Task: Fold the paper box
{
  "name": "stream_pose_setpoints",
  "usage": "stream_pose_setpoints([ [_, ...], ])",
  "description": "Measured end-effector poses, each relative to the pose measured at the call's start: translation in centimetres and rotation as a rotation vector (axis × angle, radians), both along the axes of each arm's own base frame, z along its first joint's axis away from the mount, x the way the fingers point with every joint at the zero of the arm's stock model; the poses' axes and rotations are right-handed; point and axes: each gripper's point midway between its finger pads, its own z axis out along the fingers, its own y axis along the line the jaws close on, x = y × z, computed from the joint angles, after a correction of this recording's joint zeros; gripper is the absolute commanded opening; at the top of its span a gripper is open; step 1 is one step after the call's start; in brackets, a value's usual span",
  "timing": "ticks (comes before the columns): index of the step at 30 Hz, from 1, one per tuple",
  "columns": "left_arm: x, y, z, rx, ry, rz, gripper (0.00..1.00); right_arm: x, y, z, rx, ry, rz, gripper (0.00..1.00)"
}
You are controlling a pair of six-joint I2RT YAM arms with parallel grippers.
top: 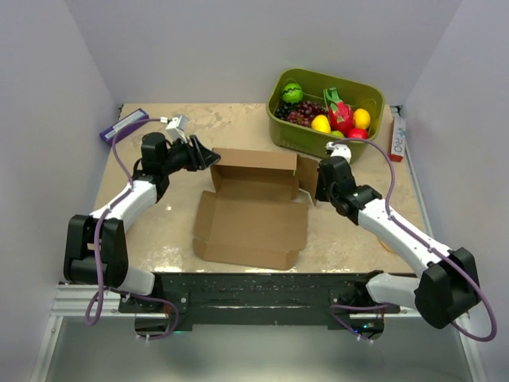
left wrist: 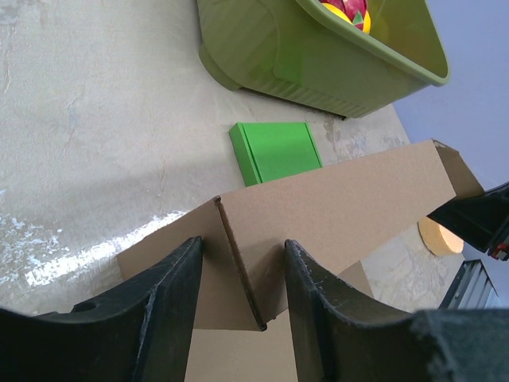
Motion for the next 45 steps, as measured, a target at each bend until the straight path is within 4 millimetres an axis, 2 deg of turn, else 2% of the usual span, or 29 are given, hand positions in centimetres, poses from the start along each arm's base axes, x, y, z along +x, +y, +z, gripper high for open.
stream_pose_setpoints([
  [12, -0.1, -1.0, 0.0, 0.011, -0.008, -0.004, 0.49, -0.7, 3.4, 2.0, 0.056, 0.032, 0.130, 0.07],
  [19, -0.3, -1.4, 0.0, 0.015, -0.013, -0.014, 0.48, -1.2, 5.9, 0.7, 0.062, 0.071, 0.181, 0.08],
  [25, -0.3, -1.6, 0.0, 0.017, -0.015, -0.017, 0.48, -1.1, 8.9, 0.3, 0.126, 0.042, 0.203, 0.11],
  [29, -0.4, -1.7, 0.0, 0.018, -0.015, -0.020, 0.49, -1.2, 10.1, -0.2, 0.186, 0.029, 0.203, 0.24],
  [30, -0.4, -1.8, -0.1, 0.018, -0.014, -0.022, 0.49, -1.2, 10.3, -0.3, 0.195, 0.028, 0.200, 0.41],
  [32, -0.4, -1.8, -0.1, 0.021, -0.016, -0.024, 0.48, -1.2, 10.5, -0.3, 0.212, 0.029, 0.191, 0.54],
  [33, -0.4, -1.8, -0.1, 0.023, -0.018, -0.025, 0.48, -1.2, 10.5, -0.2, 0.215, 0.026, 0.189, 0.64],
  [37, -0.2, -1.4, 0.0, 0.034, -0.023, -0.022, 0.48, -1.6, 9.8, 1.3, 0.227, 0.001, 0.184, 0.82],
  [40, -0.1, -1.0, 0.0, 0.038, -0.024, -0.015, 0.48, -1.9, 8.2, 4.4, 0.264, -0.067, 0.168, 0.85],
  [43, -0.1, -1.0, 0.0, 0.038, -0.022, -0.017, 0.48, -1.1, 4.6, 8.8, 0.302, -0.180, 0.092, 0.82],
  [45, -0.2, -1.1, 0.0, 0.038, -0.021, -0.020, 0.48, -0.3, 2.2, 10.5, 0.301, -0.233, 0.031, 0.78],
])
